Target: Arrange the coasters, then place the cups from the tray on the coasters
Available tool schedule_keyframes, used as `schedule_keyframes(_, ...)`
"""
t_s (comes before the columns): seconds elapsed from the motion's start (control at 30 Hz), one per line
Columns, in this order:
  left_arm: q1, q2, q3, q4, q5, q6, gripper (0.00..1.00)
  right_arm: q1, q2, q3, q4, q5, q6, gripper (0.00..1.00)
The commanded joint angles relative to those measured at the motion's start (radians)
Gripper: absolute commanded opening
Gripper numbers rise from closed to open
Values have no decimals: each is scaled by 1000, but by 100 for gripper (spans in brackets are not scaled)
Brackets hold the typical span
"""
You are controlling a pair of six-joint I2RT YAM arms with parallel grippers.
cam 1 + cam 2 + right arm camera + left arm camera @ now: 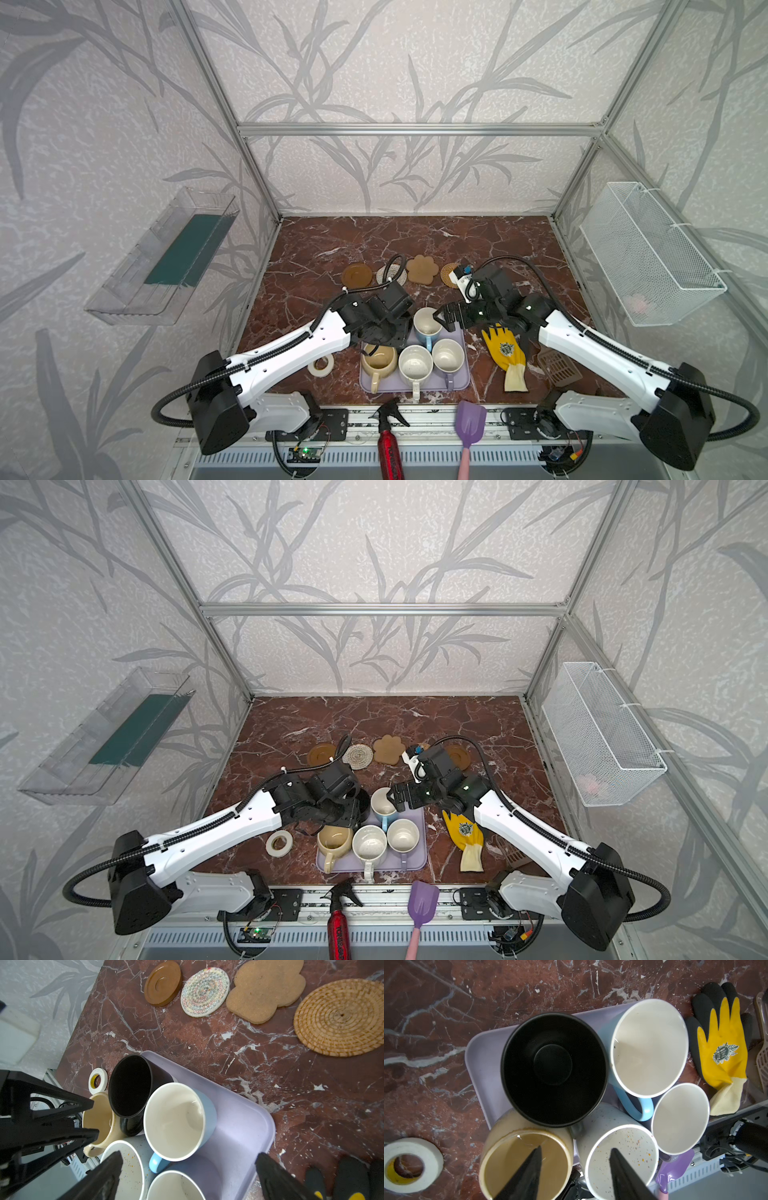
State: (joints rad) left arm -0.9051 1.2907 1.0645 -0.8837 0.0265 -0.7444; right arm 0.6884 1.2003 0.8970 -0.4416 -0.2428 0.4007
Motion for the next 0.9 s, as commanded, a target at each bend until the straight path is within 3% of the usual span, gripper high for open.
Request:
schedule_keyframes(0.0,-11,23,-3,-15,-30,-35,49,7,-21,-7,18,20,18,99)
schedule_keyframes(0.63,-37,79,-54,83,-28,-59,38,13,-19,-28,55,29,26,99)
schedule_keyframes(0.87,-37,94,-63,55,-100,-53,34,13,-10,-33,58,23,31,99)
